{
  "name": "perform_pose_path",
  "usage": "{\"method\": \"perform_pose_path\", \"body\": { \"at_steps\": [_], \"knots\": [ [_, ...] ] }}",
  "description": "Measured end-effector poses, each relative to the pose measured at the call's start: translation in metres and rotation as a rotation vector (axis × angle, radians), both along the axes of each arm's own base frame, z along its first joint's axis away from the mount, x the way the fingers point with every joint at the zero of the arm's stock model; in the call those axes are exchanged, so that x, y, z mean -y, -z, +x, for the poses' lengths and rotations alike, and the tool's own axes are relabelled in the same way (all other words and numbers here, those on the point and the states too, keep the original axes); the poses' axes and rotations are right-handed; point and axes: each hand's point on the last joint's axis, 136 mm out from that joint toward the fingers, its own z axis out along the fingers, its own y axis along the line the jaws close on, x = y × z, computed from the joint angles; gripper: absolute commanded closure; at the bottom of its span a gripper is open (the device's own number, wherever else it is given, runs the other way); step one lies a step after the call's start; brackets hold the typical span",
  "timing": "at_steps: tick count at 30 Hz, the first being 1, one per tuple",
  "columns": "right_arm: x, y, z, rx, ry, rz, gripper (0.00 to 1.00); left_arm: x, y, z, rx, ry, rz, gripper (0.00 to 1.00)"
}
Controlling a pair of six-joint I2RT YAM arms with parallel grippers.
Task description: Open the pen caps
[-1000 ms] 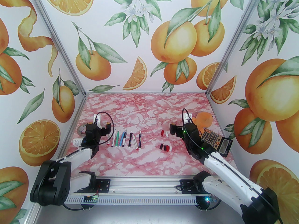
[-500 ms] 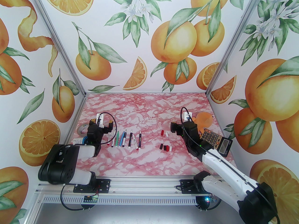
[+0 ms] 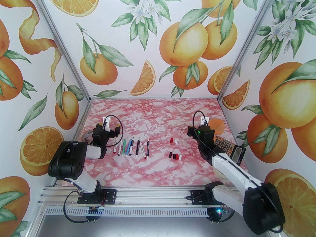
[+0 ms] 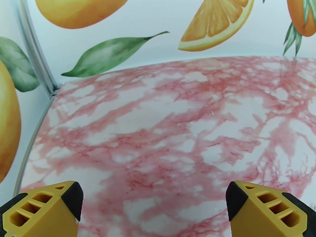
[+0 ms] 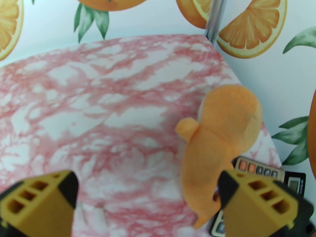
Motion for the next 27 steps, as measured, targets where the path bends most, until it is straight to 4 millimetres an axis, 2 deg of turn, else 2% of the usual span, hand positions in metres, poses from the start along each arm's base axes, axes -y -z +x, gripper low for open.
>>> {"method": "perform_pose_path", "body": {
  "at_steps": [7,12,17,21,27],
  "knots": [
    [0.005,0.025,0.017,0.008,0.003,-0.032,0.0,0.001,0.0,0.0,0.0,0.007,-0.002,0.0],
    [0.008,0.033,0.033,0.051,-0.001,-0.03,0.0,0.002,0.0,0.0,0.0,0.013,-0.003,0.0],
    [0.022,0.038,0.045,0.103,-0.001,0.011,0.0,0.002,0.0,0.0,0.0,0.013,-0.003,0.0],
    [0.03,0.044,0.042,0.124,-0.015,0.047,0.0,0.002,0.0,0.0,0.0,0.013,-0.003,0.0],
    [0.018,0.048,0.041,0.159,-0.089,0.076,0.0,0.002,0.0,0.0,-0.001,0.013,-0.003,0.0]
  ]
}}
